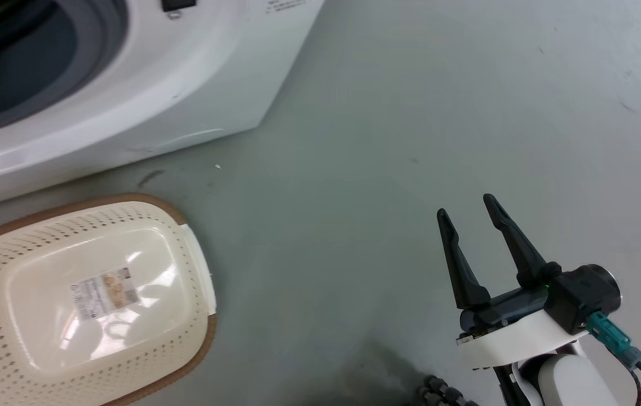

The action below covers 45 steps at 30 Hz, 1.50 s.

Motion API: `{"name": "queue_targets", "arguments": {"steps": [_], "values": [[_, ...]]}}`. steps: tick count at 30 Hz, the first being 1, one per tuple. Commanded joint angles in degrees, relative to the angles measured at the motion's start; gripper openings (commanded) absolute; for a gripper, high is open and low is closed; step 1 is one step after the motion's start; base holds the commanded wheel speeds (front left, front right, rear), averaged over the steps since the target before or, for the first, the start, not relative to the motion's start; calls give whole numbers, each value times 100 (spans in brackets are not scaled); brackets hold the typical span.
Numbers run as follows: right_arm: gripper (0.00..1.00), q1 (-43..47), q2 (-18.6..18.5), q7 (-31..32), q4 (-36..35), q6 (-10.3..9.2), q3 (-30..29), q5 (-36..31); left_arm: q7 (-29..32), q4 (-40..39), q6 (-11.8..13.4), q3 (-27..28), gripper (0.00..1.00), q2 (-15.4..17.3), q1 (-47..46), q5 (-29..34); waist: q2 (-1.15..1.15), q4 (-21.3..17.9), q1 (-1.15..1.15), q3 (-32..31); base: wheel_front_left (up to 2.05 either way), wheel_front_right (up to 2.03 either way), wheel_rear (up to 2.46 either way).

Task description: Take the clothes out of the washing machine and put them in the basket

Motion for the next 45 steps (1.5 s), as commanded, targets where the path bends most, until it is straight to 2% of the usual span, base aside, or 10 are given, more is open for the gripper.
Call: {"name": "queue_targets", "arguments": {"steps": [1,12,18,23,24,26,31,34,37,45], "values": [[100,-124,19,-59,10,-4,63,39,67,14,4,-71,100,119,-174,-45,0,-319,-1,334,0,0,0],[100,-185,17,-211,-4,-4,363,222,798,31,4,-577,100,965,-1152,-179,0,-693,-1,812,0,0,0],[100,-97,17,-236,-41,-4,484,264,1421,56,4,-989,100,1285,-1447,-163,0,-808,-1,896,0,0,0],[100,-5,16,-238,-56,-4,517,305,2027,14,4,-1365,100,1409,-1508,-282,0,-839,-1,914,0,0,0],[100,10,16,-239,-64,-4,509,302,2163,14,4,-1425,52,1411,-1499,-325,0,-836,-1,914,0,0,0],[100,25,16,-242,-77,-4,494,308,2355,-6,4,-1472,0,1454,-1521,-443,0,-837,-1,911,0,0,0],[100,-10,16,-240,-178,-4,480,346,2505,-105,36,-1461,0,1498,-1539,-578,0,-841,-1,914,0,0,0],[100,-69,15,-242,-196,-4,477,358,2360,-210,115,-1361,0,1466,-1401,-713,0,-816,-1,881,0,0,0],[100,-113,15,-242,-194,-4,428,332,2025,-312,234,-1241,0,1363,-1176,-881,0,-701,-1,773,0,0,0],[100,-187,14,-241,-113,-5,144,201,585,-470,464,-1023,0,847,-340,-1275,0,-282,-1,249,0,0,0]]}}
